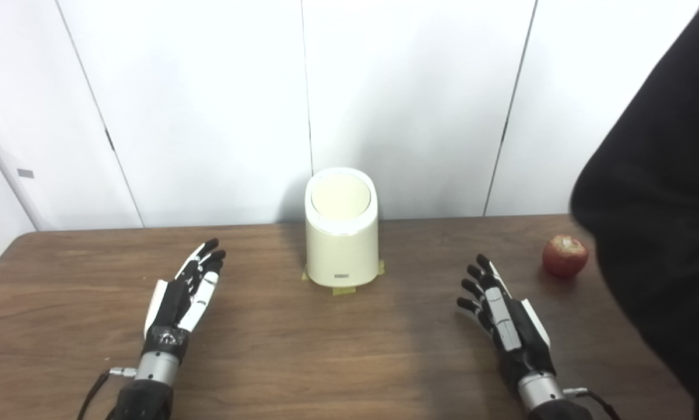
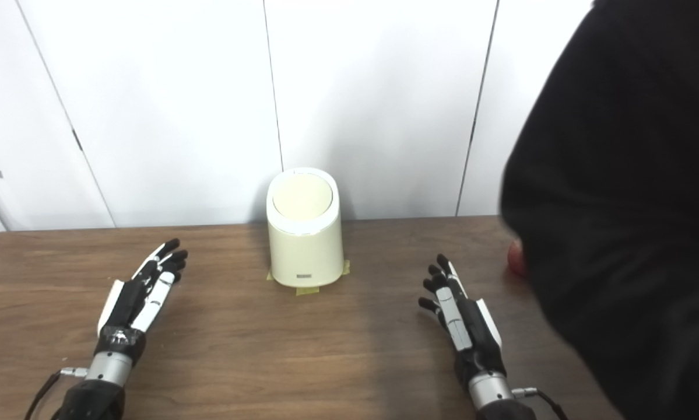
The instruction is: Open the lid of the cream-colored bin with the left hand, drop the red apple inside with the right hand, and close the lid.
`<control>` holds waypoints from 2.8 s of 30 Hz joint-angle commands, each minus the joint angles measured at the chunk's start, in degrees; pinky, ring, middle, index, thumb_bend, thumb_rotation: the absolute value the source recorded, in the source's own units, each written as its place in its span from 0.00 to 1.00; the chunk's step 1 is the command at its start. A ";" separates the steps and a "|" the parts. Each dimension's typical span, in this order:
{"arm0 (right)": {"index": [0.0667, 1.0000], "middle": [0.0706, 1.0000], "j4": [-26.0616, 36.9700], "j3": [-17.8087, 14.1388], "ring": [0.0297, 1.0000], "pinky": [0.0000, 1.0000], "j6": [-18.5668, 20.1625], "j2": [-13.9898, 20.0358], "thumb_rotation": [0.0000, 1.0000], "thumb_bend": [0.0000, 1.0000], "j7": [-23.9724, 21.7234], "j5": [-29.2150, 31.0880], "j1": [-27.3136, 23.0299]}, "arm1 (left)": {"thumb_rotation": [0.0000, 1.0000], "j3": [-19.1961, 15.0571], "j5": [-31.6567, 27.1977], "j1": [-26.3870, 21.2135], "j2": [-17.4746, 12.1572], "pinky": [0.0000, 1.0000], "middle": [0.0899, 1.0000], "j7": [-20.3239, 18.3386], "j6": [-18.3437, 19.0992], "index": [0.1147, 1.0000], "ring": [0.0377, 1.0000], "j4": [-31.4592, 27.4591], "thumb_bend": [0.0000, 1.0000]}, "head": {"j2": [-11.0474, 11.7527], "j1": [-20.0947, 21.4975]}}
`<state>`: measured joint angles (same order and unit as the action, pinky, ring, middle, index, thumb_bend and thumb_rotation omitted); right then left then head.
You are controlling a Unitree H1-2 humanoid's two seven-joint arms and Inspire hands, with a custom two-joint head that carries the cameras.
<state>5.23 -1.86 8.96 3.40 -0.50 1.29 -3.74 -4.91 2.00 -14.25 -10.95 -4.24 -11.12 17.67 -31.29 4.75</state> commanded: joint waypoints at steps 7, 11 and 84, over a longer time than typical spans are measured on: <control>0.97 0.95 1.85 -0.30 0.92 0.83 -0.88 0.26 0.94 0.52 -0.30 0.47 -2.35 | 0.72 0.34 -0.15 3.10 0.40 0.88 0.86 0.57 -0.54 0.92 0.88 3.09 0.30 | -0.08 -0.26; 0.97 0.95 1.40 -0.36 0.92 0.83 -1.43 0.46 0.94 0.52 -0.53 0.67 -2.27 | 0.71 0.43 -0.09 3.15 0.68 0.87 0.86 0.71 -0.83 0.91 0.87 3.14 0.32 | -0.04 -0.34; 0.98 0.95 2.86 0.08 0.91 0.82 -0.36 -0.20 0.89 0.54 0.02 -0.75 -0.99 | 0.11 12.14 9.75 -28.19 -5.59 0.82 0.92 -11.95 38.01 0.93 0.89 -12.99 0.80 | 0.36 0.36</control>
<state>5.78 -1.70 9.66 3.16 -0.58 0.70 -3.55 7.36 10.26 -37.20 -16.15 -15.85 27.13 4.83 -30.85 5.10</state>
